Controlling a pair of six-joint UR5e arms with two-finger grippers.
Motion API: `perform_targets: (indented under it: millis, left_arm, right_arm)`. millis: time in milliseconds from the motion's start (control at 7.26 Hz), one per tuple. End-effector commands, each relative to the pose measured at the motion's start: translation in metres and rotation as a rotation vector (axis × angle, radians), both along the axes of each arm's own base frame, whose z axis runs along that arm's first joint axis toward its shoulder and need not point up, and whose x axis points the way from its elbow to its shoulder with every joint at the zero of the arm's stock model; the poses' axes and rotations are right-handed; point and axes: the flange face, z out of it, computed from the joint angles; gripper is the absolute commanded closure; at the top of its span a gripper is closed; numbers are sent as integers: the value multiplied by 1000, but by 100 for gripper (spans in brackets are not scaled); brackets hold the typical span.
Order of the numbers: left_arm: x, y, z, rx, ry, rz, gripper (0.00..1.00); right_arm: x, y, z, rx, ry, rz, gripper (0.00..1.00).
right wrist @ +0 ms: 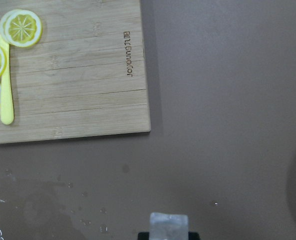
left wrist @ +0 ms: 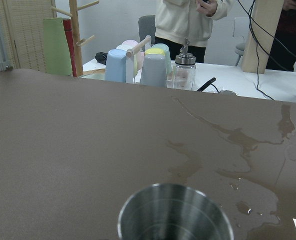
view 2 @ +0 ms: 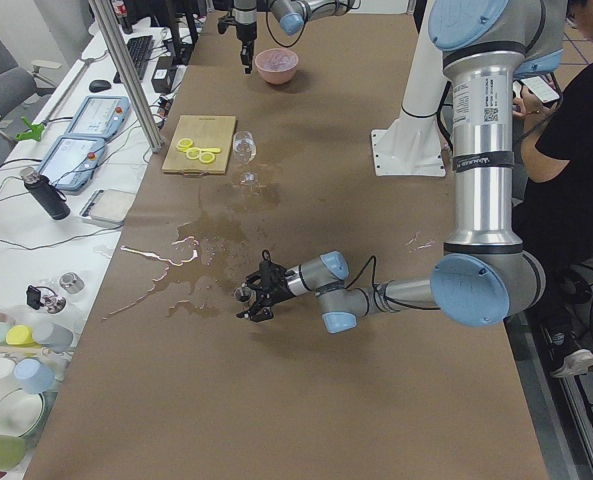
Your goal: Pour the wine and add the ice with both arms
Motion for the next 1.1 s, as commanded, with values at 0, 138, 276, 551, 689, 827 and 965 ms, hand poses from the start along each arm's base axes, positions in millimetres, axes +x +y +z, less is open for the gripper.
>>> perform_targets:
  millis: [0,138,276,551,689,827,965]
  left_arm:
    - [1,0,-1,2,5,2,40]
    - [1,0,0,1,6,4,48]
    - [2,0,0,0,9,8,53]
    - [3,0,-1,2,14,10,66]
    - [2,0,-2,4,16,10,70]
    - [2,0,-5,7,18,10,73]
    - [3,0,-6,8,17,14,74]
  right_arm:
    - [-9,1,-14,-12,-11,11,100]
    - [-14,4,-19,-25,-16,20,100]
    - [-19,3,-23,-25,-17,16,100]
    - [-28,-2,-40,-36,-22,34,100]
    - [-32,-7,-45,-39,-21,35,100]
    - [-33,-7,-45,-40,-20,35,100]
    - [-33,-7,-46,-39,-21,35,100]
